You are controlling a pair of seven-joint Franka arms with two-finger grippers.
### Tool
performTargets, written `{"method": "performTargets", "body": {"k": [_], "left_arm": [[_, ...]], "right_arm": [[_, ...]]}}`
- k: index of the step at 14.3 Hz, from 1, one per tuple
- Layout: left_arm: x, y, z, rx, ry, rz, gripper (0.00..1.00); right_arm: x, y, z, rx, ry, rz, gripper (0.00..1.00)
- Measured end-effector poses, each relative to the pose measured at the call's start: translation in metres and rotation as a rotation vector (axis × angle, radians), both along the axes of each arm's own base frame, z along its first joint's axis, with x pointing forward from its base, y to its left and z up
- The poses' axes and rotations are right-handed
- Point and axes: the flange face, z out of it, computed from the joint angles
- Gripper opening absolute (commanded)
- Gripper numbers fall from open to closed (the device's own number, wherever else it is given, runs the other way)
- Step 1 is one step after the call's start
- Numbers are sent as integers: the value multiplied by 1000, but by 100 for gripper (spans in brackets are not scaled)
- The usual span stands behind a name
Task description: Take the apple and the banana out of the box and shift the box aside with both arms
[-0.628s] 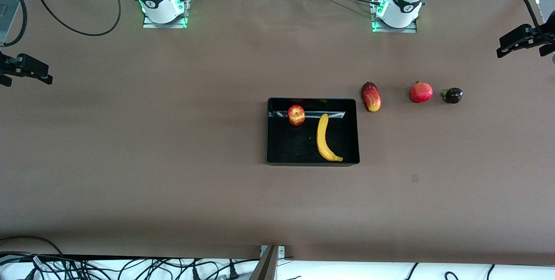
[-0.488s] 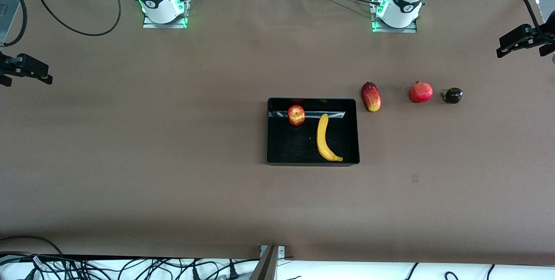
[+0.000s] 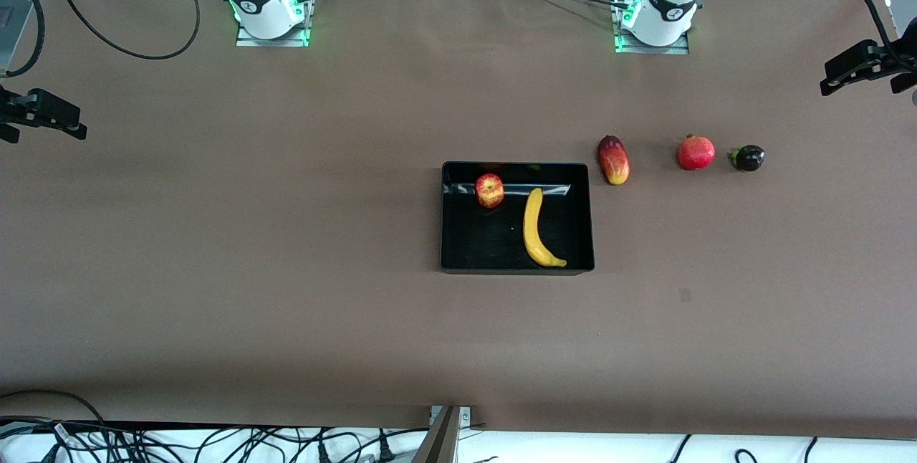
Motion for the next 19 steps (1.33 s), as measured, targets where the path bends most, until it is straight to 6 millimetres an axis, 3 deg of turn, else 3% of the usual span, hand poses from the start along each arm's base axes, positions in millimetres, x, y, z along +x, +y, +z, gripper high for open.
{"method": "performTargets", "body": {"k": [13, 17, 19], "left_arm": [[1, -2, 1, -2, -10, -1, 100], [5, -12, -1, -38, -28, 25, 100], [9, -30, -8, -35, -33, 62, 100]], "right_arm": [[0, -1, 0, 0, 2, -2, 100], [0, -1, 0, 0, 3, -2, 100], [0, -1, 0, 0, 4, -2, 100]]}}
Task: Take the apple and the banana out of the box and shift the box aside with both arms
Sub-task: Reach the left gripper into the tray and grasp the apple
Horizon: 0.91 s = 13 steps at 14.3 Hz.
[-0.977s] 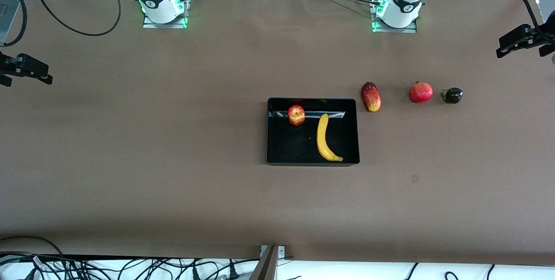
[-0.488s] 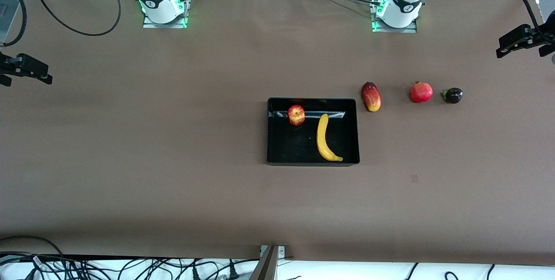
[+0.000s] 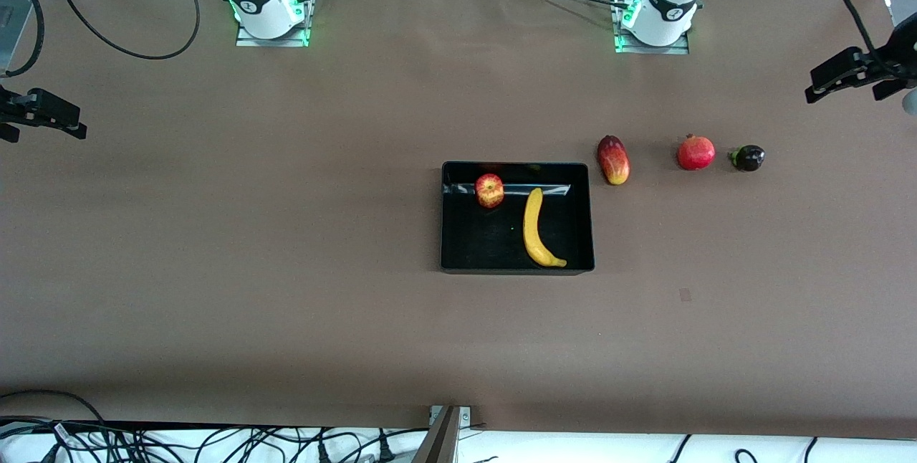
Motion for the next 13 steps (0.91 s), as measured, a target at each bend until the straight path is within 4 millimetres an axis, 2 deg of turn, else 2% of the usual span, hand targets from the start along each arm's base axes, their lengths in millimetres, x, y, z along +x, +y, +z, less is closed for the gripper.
{"method": "performTargets", "body": {"k": [1, 3, 5, 7, 10, 13], "left_arm": [[5, -17, -7, 4, -3, 27, 100], [21, -62, -32, 12, -11, 108, 100], [41, -117, -71, 17, -22, 207, 100], [57, -162, -109, 17, -32, 302, 100], [69, -231, -170, 12, -44, 422, 100], [76, -282, -233, -2, -55, 517, 100]], "right_arm": [[0, 0, 0, 0, 0, 0, 100], [0, 0, 0, 0, 1, 0, 100], [0, 0, 0, 0, 1, 0, 100], [0, 0, 0, 0, 1, 0, 100], [0, 0, 0, 0, 1, 0, 100], [0, 0, 0, 0, 1, 0, 100]]}}
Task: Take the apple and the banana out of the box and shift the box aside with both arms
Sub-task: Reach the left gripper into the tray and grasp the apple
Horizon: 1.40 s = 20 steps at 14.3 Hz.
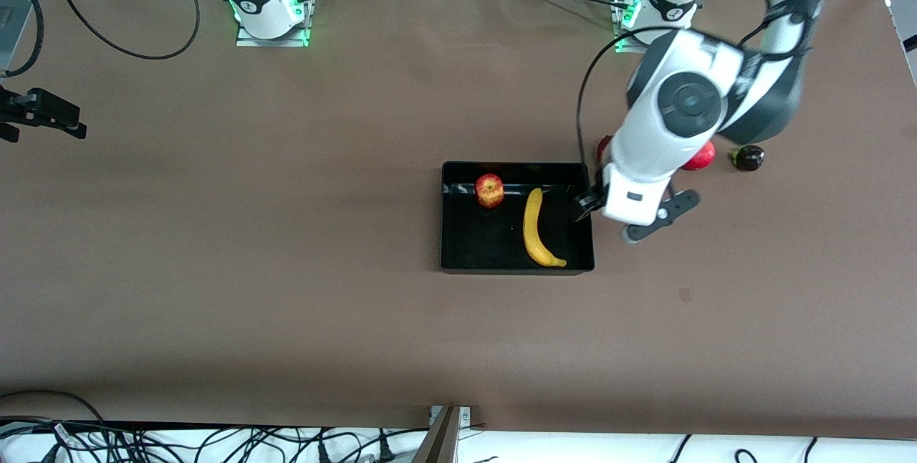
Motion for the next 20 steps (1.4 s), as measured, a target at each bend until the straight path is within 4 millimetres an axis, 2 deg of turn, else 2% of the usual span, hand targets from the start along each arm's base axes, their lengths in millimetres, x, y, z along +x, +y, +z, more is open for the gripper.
{"method": "performTargets", "body": {"k": [4, 7, 8, 10, 15, 20], "left_arm": [[-10, -57, -81, 0, 31, 46, 100], [-36, -108, -141, -3, 59, 15, 100], [-42, -119, -154, -4, 61, 3, 100], [-49, -132, -168, -10, 57, -11, 100], [-56, -143, -173, -21, 53, -18, 100], [-71, -163, -191, -38, 68, -30, 100]], "right_arm": [[0, 0, 0, 0, 0, 0, 100], [0, 0, 0, 0, 0, 0, 100], [0, 0, 0, 0, 0, 0, 100], [0, 0, 0, 0, 0, 0, 100], [0, 0, 0, 0, 0, 0, 100], [0, 0, 0, 0, 0, 0, 100]]}}
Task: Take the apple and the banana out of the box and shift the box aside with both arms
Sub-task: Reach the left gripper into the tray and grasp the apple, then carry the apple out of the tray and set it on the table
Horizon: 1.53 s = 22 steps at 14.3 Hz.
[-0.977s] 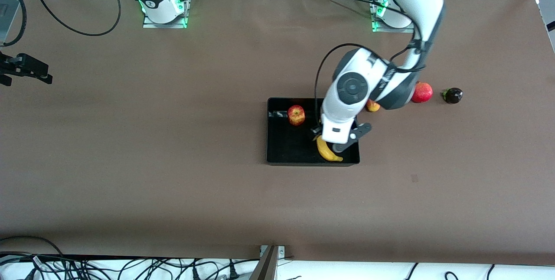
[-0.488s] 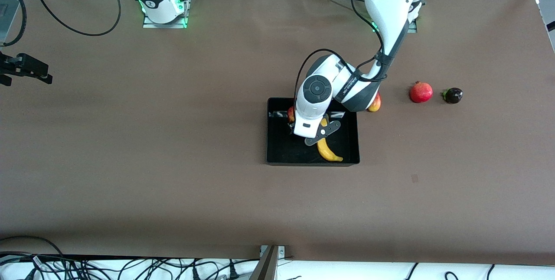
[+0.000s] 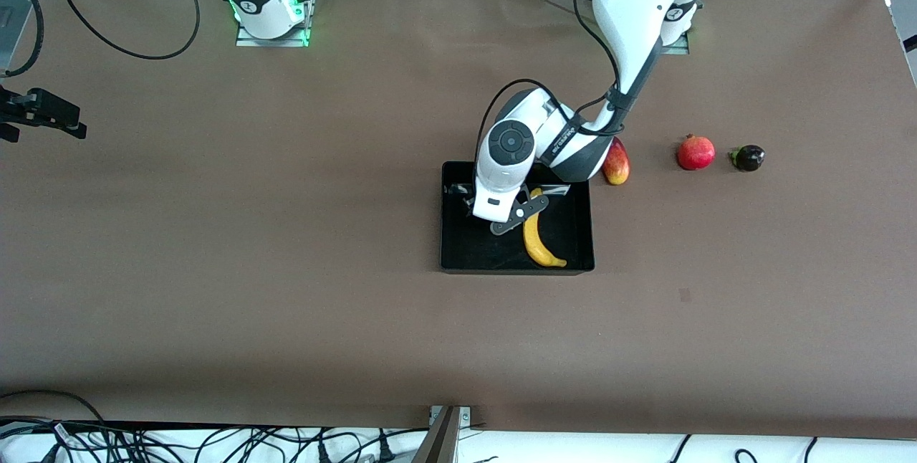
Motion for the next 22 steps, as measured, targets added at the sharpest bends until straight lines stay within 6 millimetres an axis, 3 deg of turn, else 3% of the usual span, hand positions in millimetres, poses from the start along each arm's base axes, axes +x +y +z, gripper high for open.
{"method": "performTargets", "body": {"k": [4, 6, 7, 13, 15, 18, 20, 22], "left_arm": [[-11, -9, -16, 8, 24, -15, 97], [-12, -8, -22, 11, 31, -15, 40], [-12, -8, -24, 12, 32, -14, 0], [-10, -7, -23, 8, 29, -11, 0], [-1, -3, -13, 2, 17, 1, 0], [34, 27, 42, -8, 6, 20, 0], [56, 60, 98, -18, 11, 6, 0], [71, 102, 140, -15, 27, -40, 0]], "right_arm": [[0, 0, 0, 0, 0, 0, 100], [0, 0, 0, 0, 0, 0, 100], [0, 0, 0, 0, 0, 0, 100], [0, 0, 0, 0, 0, 0, 100], [0, 0, 0, 0, 0, 0, 100], [0, 0, 0, 0, 0, 0, 100], [0, 0, 0, 0, 0, 0, 100], [0, 0, 0, 0, 0, -1, 100]]}}
